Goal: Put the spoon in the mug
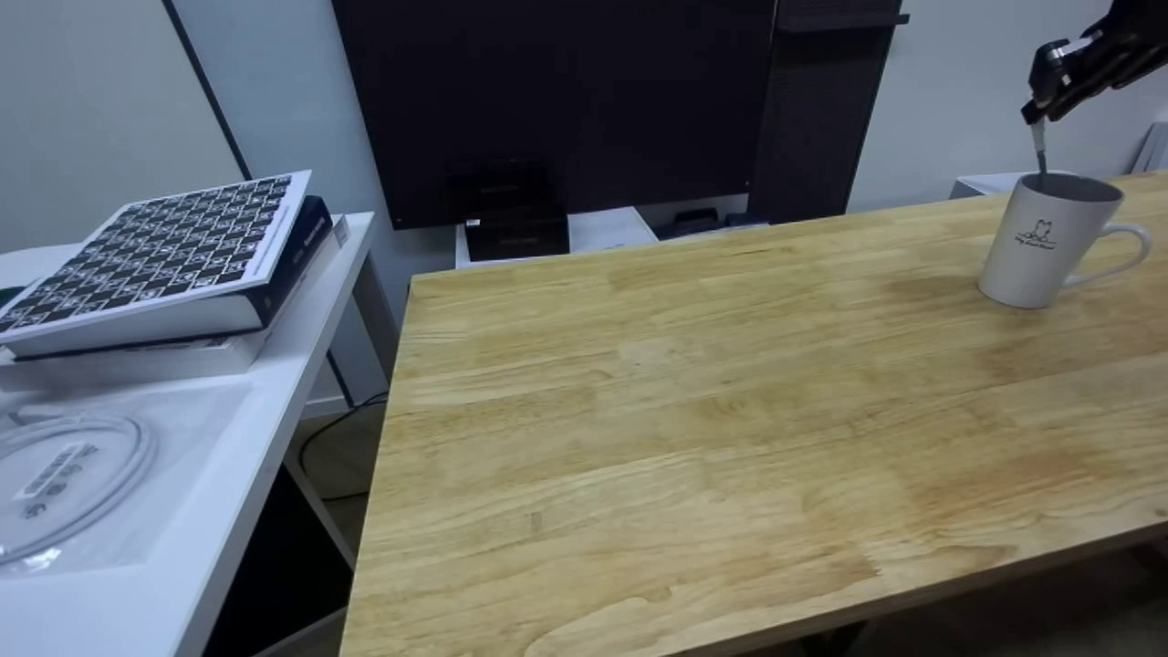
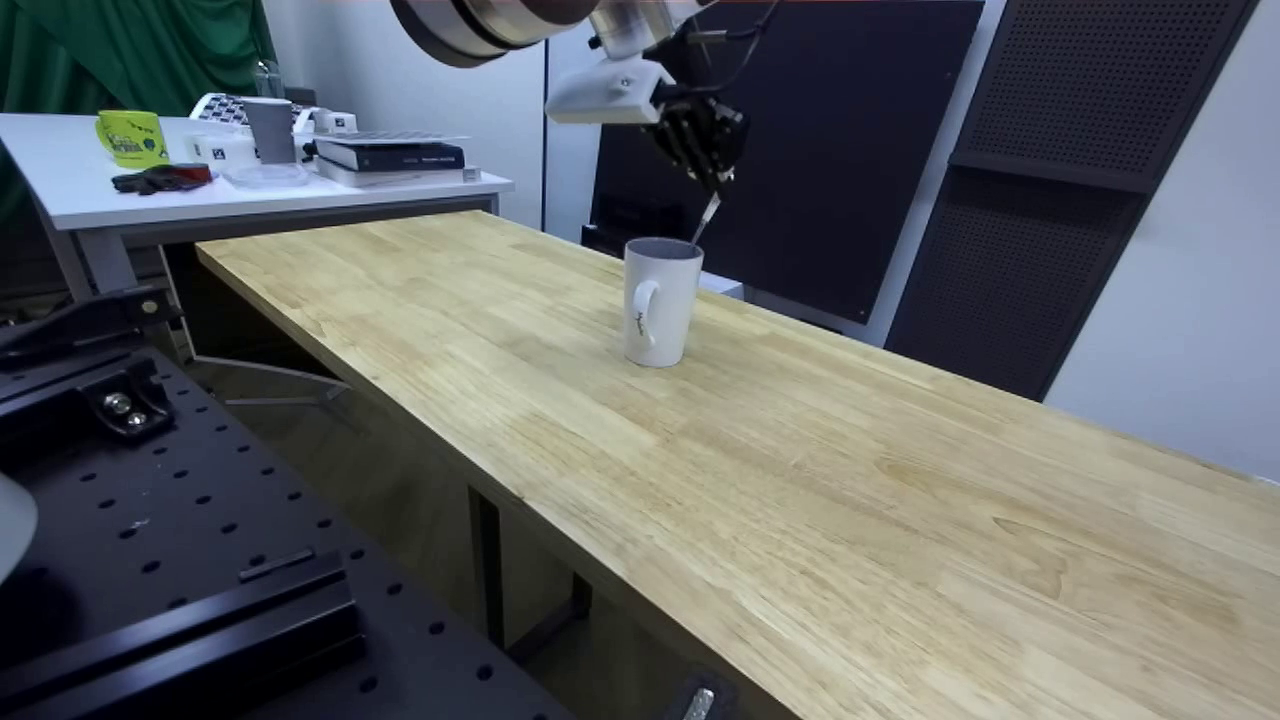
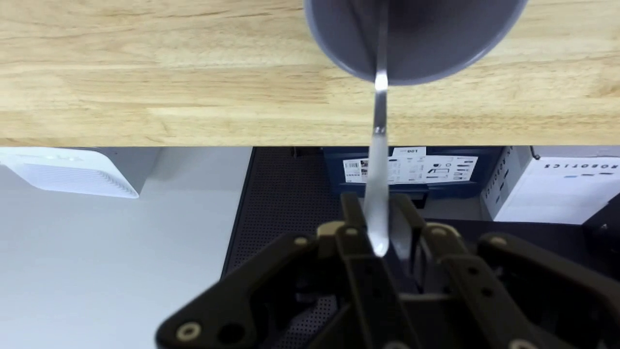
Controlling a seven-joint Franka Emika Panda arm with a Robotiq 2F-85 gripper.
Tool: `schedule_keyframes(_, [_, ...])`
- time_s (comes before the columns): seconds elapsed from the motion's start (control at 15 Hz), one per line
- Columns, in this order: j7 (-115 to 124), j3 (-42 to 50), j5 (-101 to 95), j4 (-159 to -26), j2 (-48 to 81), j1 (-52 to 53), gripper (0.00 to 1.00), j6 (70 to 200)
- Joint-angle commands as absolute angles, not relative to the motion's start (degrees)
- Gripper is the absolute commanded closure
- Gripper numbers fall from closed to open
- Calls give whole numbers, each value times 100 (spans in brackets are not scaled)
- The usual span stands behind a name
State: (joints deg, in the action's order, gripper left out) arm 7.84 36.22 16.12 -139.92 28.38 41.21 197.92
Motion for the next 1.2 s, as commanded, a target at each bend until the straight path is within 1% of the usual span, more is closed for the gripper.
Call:
schedule_keyframes(0.0, [768, 3423, 1547, -13998, 2939, 3865, 47, 19787])
schedule_keyframes(0.07, [407, 3169, 1857, -13976, 2926, 3655, 39, 19796])
schedule_keyframes(0.2, [310, 3108, 1922, -13980, 2977, 3583, 27, 19803])
schedule_keyframes(0.4, [137, 3123, 2030, -13972, 2979, 3584, 5, 19797])
schedule_keyframes(0.47, [86, 3167, 2065, -13972, 2964, 3625, 1, 19785])
schedule_keyframes(0.67, [109, 3330, 1949, -14071, 2862, 3756, 0, 19661])
schedule_keyframes(1.0, [-139, 3782, 1813, -14013, 2547, 4055, 0, 18190])
schedule_keyframes(1.13, [-178, 3993, 1785, -14005, 2466, 4215, 0, 17842])
